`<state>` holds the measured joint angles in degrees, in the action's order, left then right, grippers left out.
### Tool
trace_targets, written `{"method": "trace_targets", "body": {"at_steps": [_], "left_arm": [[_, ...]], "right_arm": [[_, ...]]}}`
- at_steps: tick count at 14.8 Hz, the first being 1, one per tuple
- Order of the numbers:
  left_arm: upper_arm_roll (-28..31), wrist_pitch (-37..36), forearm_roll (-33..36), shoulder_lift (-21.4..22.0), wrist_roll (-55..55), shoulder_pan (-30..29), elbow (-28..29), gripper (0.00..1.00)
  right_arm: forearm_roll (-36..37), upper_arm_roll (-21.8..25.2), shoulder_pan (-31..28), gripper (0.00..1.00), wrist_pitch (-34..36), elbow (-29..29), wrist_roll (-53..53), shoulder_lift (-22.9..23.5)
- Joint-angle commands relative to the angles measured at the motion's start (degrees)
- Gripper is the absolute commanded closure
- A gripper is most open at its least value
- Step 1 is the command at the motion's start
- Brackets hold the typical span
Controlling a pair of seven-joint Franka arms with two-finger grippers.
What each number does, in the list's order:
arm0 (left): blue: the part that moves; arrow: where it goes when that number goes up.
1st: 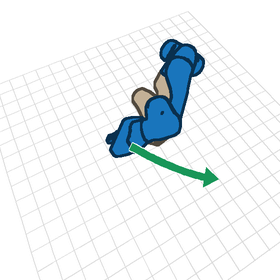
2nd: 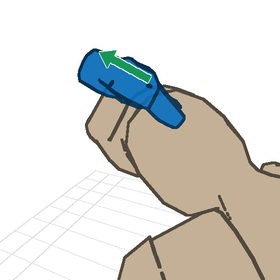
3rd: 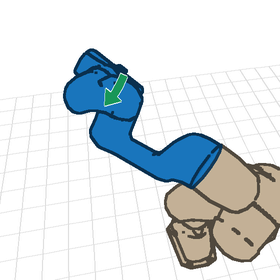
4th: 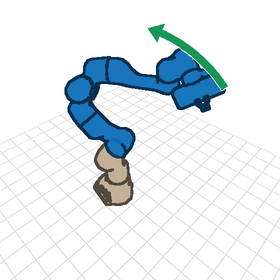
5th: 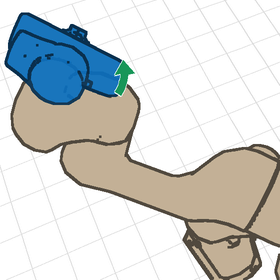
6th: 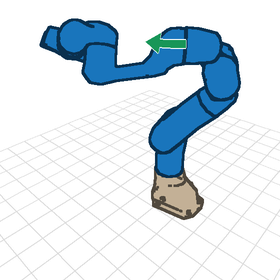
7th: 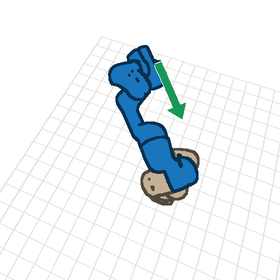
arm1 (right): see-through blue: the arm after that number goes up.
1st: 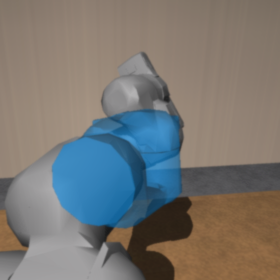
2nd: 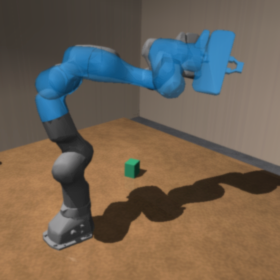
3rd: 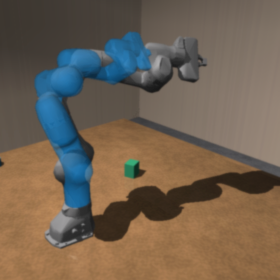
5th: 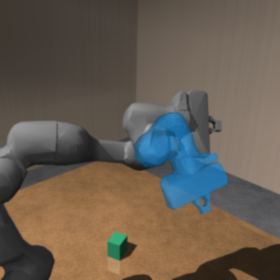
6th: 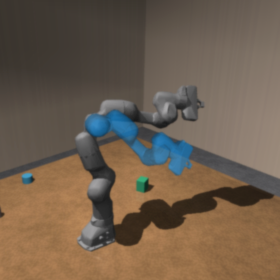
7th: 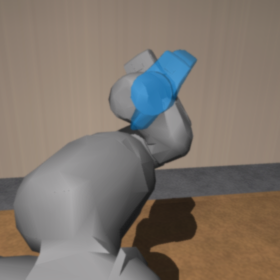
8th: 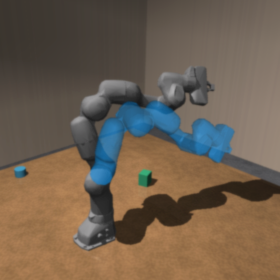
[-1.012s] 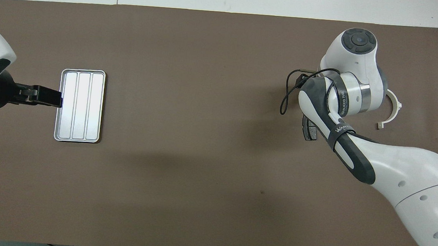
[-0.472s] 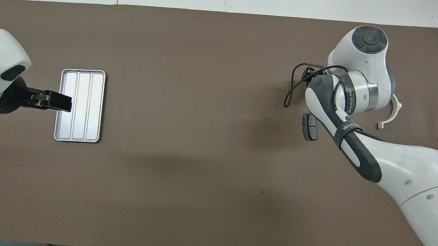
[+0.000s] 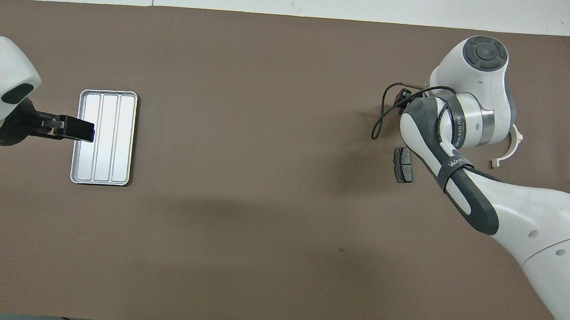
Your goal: Pick bearing gear from pile to tray
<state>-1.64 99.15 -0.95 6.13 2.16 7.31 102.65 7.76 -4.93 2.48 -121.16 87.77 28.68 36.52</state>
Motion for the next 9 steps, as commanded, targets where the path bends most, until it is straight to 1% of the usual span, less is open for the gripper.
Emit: {"method": "trace_targets", "body": {"at_steps": [1,4,6,7,9], "left_arm": [[0.58,2.28,0.07,2.48,-0.4,1.04,3.17,0.0],[0.67,2.89,0.07,2.48,-0.58,0.87,3.26,0.0],[0.58,2.98,0.07,2.48,-0.67,0.78,3.26,0.0],[0.58,3.07,0.07,2.48,-0.67,0.78,3.26,0.0],[0.58,3.16,0.07,2.48,-0.67,0.78,3.26,0.0]], "right_arm": [[-0.64,-0.61,-0.2,0.16,0.84,0.65,0.76,-0.22],[-0.99,-0.69,-0.11,0.23,2.07,0.56,0.76,-0.31],[-0.99,-0.69,-0.19,0.29,2.25,0.56,0.67,-0.4],[-0.9,-0.69,-0.28,0.33,2.51,0.56,0.59,-0.4],[-0.9,-0.69,-0.46,0.47,2.6,0.65,0.41,-0.4]]}}
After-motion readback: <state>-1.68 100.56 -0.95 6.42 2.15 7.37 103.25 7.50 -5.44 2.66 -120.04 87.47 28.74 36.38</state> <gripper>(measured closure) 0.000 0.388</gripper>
